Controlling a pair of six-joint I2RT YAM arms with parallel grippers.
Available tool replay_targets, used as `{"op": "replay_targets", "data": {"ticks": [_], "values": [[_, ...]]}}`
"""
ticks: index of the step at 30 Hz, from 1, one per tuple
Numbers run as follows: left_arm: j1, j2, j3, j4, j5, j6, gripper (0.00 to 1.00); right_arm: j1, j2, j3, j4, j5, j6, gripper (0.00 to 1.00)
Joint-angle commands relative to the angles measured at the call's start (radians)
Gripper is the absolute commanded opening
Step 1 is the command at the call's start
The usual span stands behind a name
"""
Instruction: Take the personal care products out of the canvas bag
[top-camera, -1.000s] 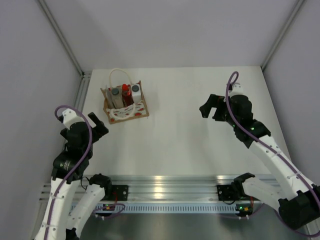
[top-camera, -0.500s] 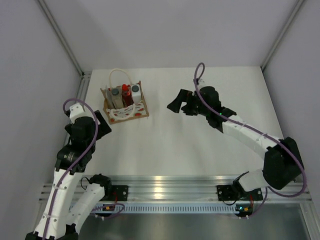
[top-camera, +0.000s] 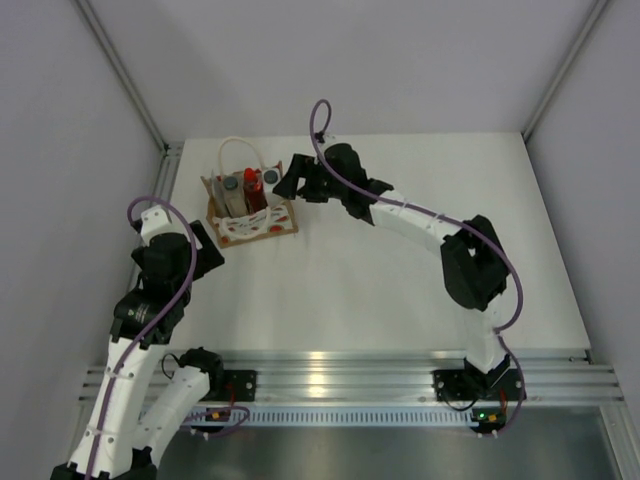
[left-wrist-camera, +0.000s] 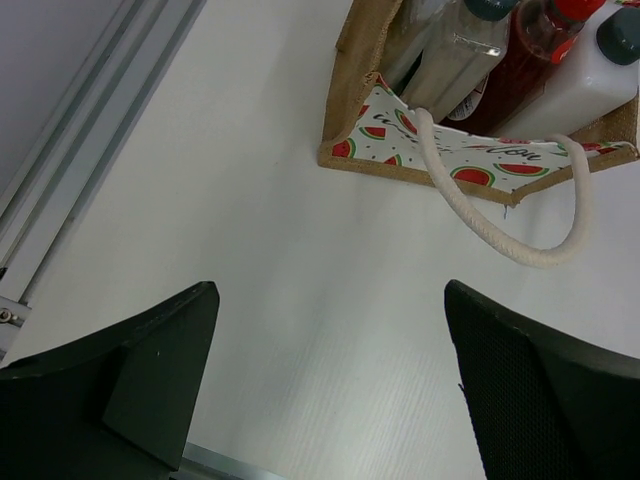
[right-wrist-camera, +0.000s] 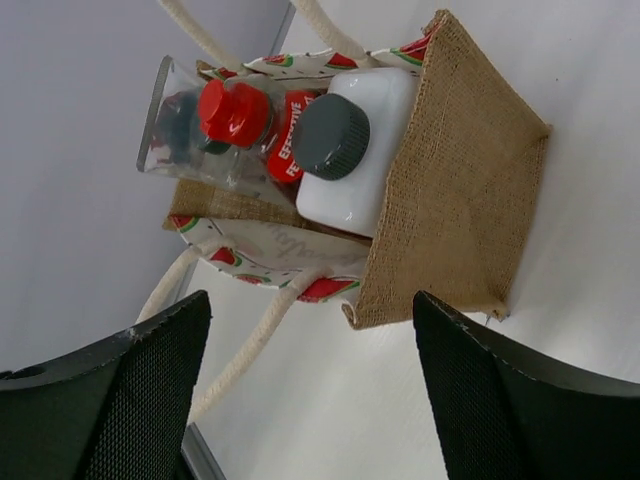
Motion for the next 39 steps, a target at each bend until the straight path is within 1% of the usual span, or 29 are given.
{"op": "replay_targets", "data": {"ticks": [1, 2, 5, 10, 11, 15, 19, 23, 25, 29, 35, 39], "values": [[0.006, 0.002, -0.008, 0.046, 0.004, 0.014, 0.99, 0.008, 0.06, 0.109, -0.085, 0.058, -0.034, 0.79], [0.006, 0.002, -0.008, 0.046, 0.006, 0.014, 0.99, 0.009, 0.069, 0.119, -0.095, 0.052, -0.037, 0.77], [0.006, 0.006, -0.008, 0.048, 0.007, 0.016, 0.99, 0.011, 0.087, 0.113, -0.093, 0.037, -0.044, 0.68], [0.006, 0.015, -0.008, 0.048, 0.01, 0.019, 0.99, 0.011, 0.124, 0.105, -0.095, 0.067, -0.069, 0.62], [0.006, 0.015, -0.008, 0.048, 0.012, 0.019, 0.99, 0.009, 0.141, 0.111, -0.095, 0.068, -0.072, 0.59], [0.006, 0.013, -0.008, 0.049, 0.01, 0.017, 0.99, -0.003, 0.164, 0.106, -0.093, 0.072, -0.07, 0.56], [0.006, 0.015, -0.008, 0.048, 0.009, 0.017, 0.99, -0.003, 0.167, 0.1, -0.092, 0.069, -0.074, 0.55], [0.006, 0.022, -0.001, 0.048, 0.016, 0.019, 0.99, -0.011, 0.173, 0.106, -0.092, 0.06, -0.066, 0.49], [0.006, 0.024, 0.014, 0.048, 0.015, 0.025, 0.99, -0.02, 0.176, 0.111, -0.086, 0.034, -0.06, 0.49], [0.006, 0.032, 0.008, 0.057, 0.01, 0.02, 0.99, -0.031, 0.161, 0.146, -0.084, -0.001, -0.054, 0.54], [0.006, 0.036, 0.002, 0.055, 0.022, 0.023, 0.99, -0.04, 0.164, 0.182, -0.119, 0.029, -0.041, 0.53], [0.006, 0.021, -0.001, 0.057, 0.021, 0.019, 0.99, -0.041, 0.181, 0.197, -0.131, 0.022, -0.047, 0.52]]}}
